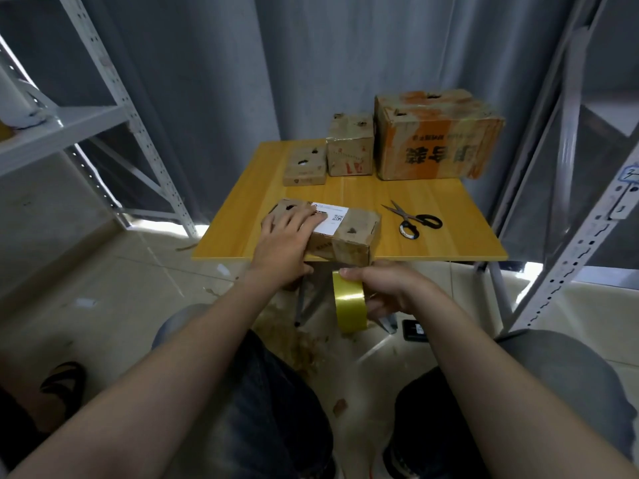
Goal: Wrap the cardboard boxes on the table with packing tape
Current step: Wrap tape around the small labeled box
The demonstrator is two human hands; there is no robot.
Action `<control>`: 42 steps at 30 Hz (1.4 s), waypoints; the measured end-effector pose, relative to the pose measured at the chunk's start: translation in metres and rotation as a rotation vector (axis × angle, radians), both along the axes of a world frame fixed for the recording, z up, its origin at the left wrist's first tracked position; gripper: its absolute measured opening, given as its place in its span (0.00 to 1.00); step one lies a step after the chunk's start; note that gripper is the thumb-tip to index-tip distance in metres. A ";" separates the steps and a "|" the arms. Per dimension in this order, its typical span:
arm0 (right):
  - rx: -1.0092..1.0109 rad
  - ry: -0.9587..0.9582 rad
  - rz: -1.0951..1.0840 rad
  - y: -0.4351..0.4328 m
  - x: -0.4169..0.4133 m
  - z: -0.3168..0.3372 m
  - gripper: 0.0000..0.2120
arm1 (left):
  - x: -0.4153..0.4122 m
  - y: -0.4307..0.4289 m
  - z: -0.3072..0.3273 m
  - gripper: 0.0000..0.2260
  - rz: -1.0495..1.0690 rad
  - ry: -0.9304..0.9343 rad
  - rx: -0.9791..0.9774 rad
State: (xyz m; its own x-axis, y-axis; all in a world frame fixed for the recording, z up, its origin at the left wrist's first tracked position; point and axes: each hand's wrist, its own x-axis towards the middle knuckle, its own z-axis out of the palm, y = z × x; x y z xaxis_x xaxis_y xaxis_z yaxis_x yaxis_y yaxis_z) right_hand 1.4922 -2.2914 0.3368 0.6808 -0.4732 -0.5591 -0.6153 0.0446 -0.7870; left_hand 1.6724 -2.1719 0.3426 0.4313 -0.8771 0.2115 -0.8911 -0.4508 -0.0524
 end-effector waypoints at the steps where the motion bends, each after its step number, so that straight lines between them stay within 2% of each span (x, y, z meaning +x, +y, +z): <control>1: 0.018 -0.004 -0.009 0.002 0.000 -0.002 0.18 | -0.001 -0.002 -0.006 0.46 0.012 -0.038 -0.047; 8: -0.016 -0.041 -0.034 0.009 -0.008 0.003 0.15 | 0.000 -0.002 -0.004 0.35 0.011 -0.267 -0.147; 11: -0.106 -0.043 -0.030 0.008 -0.012 0.016 0.17 | 0.004 0.001 0.007 0.33 -0.003 -0.292 -0.097; 13: -0.171 -0.069 -0.034 0.004 -0.012 0.028 0.19 | 0.011 -0.004 0.024 0.34 0.006 -0.245 -0.044; 17: 0.116 -0.372 -0.066 0.004 -0.005 0.059 0.18 | 0.030 -0.016 0.061 0.36 -0.019 0.004 0.041; 19: 0.089 -0.453 -0.095 0.004 0.000 0.069 0.19 | 0.038 -0.020 0.072 0.36 -0.020 0.099 0.086; 22: -0.049 -0.465 -0.110 0.003 0.009 0.076 0.18 | 0.049 -0.030 0.080 0.35 -0.028 0.168 0.101; 27: -0.125 -0.520 -0.191 -0.003 0.023 0.078 0.16 | 0.068 -0.046 0.081 0.38 -0.068 0.290 0.114; 34: -0.118 -0.489 -0.307 0.005 0.040 0.057 0.13 | 0.086 -0.055 0.069 0.38 -0.027 0.308 0.205; 42: -0.135 -0.435 -0.338 0.000 0.048 0.046 0.18 | 0.102 -0.059 0.065 0.38 -0.050 0.393 0.192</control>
